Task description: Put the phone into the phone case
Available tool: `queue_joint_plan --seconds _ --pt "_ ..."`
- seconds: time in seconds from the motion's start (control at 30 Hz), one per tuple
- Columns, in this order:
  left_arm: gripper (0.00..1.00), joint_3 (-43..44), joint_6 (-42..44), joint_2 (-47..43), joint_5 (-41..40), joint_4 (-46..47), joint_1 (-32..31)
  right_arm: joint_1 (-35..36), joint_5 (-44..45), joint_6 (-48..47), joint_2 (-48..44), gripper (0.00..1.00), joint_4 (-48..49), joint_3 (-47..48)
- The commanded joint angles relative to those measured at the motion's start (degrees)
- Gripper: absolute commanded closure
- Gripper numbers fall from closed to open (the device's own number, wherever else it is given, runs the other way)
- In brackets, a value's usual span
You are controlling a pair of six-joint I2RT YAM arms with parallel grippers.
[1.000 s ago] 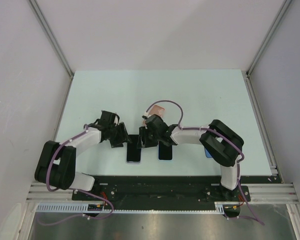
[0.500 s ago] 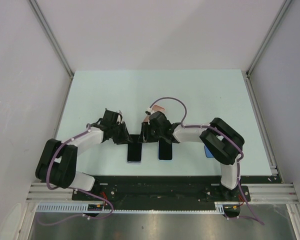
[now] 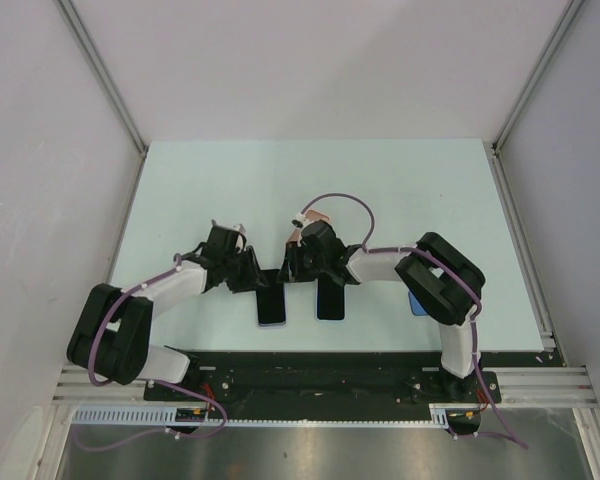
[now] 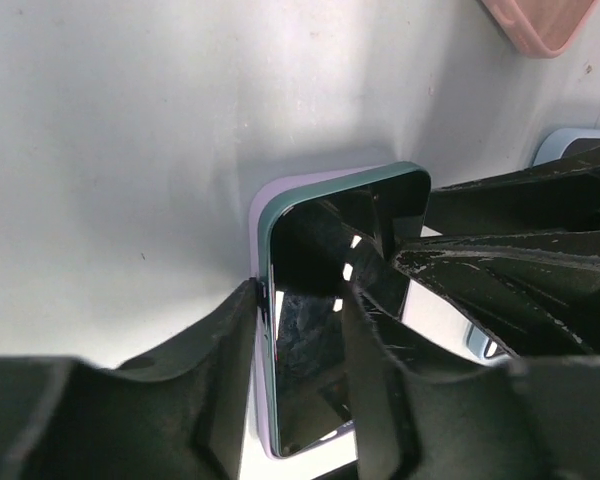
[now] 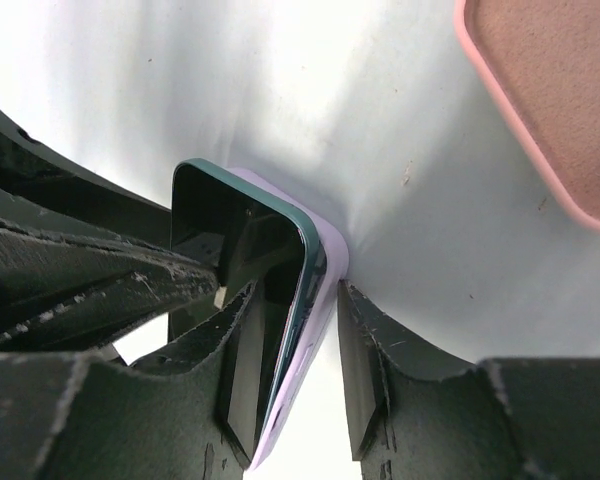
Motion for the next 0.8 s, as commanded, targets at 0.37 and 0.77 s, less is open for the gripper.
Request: queue_joint_plan --seconds 0.37,0.77 --pt "0.33 7.51 -2.35 -2.82 -7.39 -9.45 1.59 1.56 0.21 -1.07 0.85 0.63 3.52 -1.59" --pt "0.65 6.74 -2.96 5.09 -0.81 -4.01 0.63 1.48 -0.92 -0.01 -0.21 0.61 5.54 -3.70"
